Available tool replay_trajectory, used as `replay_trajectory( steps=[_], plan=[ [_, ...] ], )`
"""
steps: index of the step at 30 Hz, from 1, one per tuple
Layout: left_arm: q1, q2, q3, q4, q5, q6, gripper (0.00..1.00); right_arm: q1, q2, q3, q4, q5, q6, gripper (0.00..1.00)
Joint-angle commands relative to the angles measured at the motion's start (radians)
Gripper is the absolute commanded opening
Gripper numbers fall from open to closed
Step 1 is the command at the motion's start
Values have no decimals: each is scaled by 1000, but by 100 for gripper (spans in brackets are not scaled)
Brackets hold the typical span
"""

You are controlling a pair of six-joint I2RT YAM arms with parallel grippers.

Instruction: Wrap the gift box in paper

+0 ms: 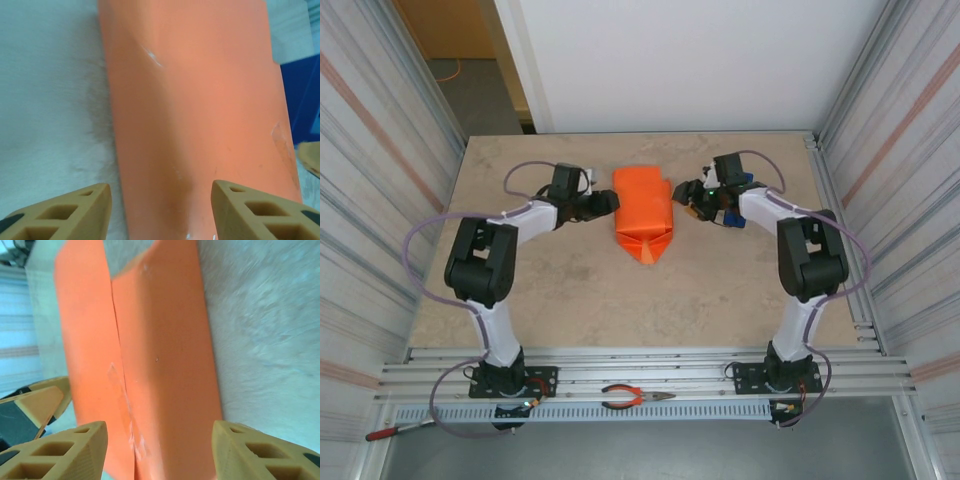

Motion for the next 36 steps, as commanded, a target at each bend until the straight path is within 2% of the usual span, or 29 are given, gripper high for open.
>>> replay_trajectory(
  steps=[1,6,8,12,14,17,24,36],
  plan=[
    [13,-103,-57,-5,-40,5,57,-25,-93,-64,8,-13,0,53],
    [13,-217,-229,42,-72,-45,53,-4,-189,-215,28,-22,-28,32],
    [11,-269,-317,81,-82,-71,44,20,-219,-280,49,-13,-28,19],
    [-13,-328,-419,116,-89,-97,13,90,-208,-346,113,1,-4,0],
    [-40,-331,-441,132,-92,-103,5,130,-175,-344,148,6,14,0],
    [-91,-310,-453,162,-103,-113,0,185,-123,-324,195,13,42,0],
    [-173,-229,-433,226,-124,-125,0,229,-43,-278,242,39,71,0],
    [-199,-151,-377,253,-143,-118,0,229,37,-267,298,61,93,0]
  ],
)
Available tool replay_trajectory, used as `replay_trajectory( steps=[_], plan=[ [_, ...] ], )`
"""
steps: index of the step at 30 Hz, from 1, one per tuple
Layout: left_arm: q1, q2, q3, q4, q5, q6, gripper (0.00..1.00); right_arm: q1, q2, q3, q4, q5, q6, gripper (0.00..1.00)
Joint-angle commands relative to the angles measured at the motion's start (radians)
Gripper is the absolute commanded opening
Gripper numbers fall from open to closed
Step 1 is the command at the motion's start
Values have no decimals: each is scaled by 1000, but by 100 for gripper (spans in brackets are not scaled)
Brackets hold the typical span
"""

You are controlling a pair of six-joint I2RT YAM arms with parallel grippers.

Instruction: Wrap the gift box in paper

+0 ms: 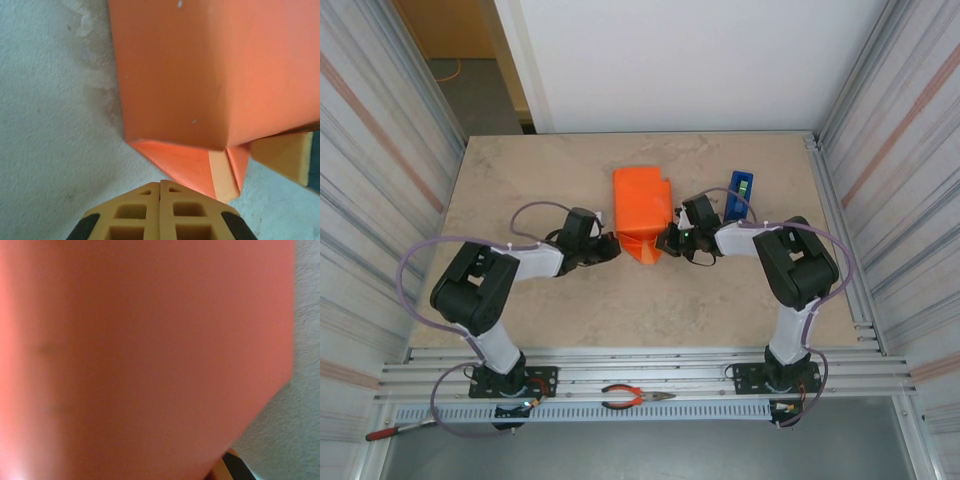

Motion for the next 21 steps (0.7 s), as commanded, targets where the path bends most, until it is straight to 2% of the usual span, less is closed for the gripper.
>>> replay_trajectory(
  steps=[1,12,21],
  plan=[
    [-11,22,37,30,-20,3,0,0,33,31,24,16,21,0],
    [-11,89,99,31,-50,27,0,-3,59,5,36,17,19,0],
    [-13,103,75,54,-52,32,0,-9,41,8,28,0,19,0]
  ],
)
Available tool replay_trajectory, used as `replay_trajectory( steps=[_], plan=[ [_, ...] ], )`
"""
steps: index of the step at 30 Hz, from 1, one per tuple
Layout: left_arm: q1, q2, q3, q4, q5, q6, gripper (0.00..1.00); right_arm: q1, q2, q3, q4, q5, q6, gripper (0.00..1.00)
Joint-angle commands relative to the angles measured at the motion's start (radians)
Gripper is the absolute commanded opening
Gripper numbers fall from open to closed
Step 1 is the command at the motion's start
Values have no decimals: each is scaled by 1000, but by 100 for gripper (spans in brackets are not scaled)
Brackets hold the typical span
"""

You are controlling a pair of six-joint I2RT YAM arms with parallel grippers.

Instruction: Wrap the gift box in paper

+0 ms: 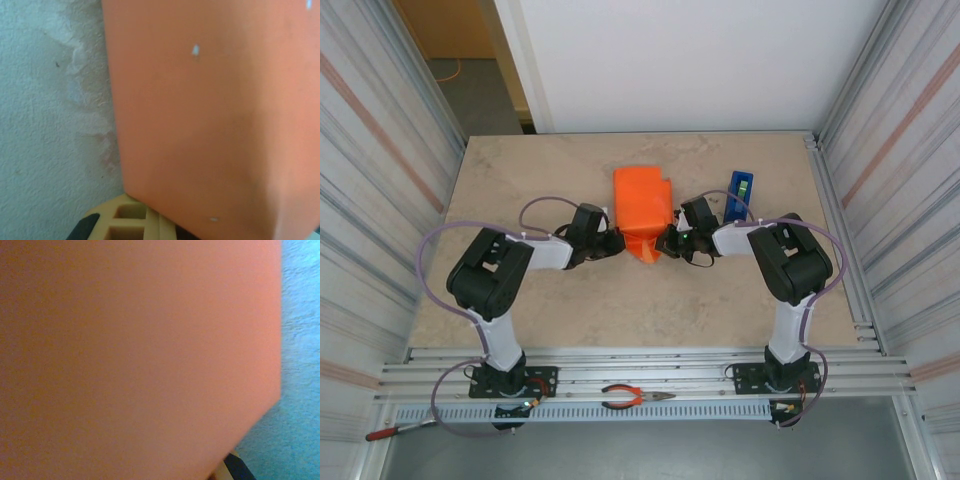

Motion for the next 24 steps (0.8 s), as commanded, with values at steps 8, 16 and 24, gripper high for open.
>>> replay_trajectory(
  steps=[8,16,24],
  plan=[
    [-3,-230,-55,-39,-6,67,0,-45,-132,2,-73,-25,-19,0],
    [101,-305,21,-100,15,104,14,-147,-279,12,-165,9,-49,0],
    [161,-186,174,-165,70,146,36,-239,-202,109,-215,-8,-73,0]
  ],
)
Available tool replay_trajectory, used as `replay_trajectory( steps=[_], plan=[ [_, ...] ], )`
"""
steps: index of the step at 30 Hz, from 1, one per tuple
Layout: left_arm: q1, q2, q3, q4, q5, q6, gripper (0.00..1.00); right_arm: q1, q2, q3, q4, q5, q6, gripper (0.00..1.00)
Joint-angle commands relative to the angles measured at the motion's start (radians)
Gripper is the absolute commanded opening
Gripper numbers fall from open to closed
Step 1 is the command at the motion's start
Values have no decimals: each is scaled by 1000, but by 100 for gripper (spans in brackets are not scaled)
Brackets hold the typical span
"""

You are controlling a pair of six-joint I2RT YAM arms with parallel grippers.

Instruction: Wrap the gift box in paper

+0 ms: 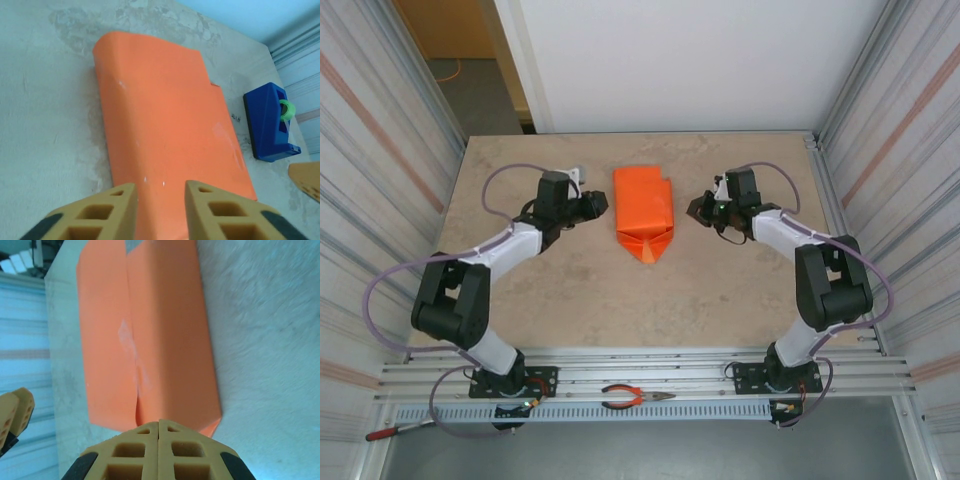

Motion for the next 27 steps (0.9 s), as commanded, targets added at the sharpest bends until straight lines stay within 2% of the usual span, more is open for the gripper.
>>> replay_trajectory(
  steps=[1,5,9,20,27],
  plan=[
    [11,65,63,-47,61,31,39,-14,64,56,-42,-7,-32,0],
    [13,155,120,-58,114,20,46,-11,156,113,-42,-30,-31,1],
    [13,209,128,-20,155,-11,47,4,216,160,-42,-29,-27,1],
    [-47,247,111,28,155,-40,44,60,306,267,-99,-30,-47,0],
    [-101,199,33,76,129,-82,43,70,341,310,-110,-44,-40,0]
  ],
)
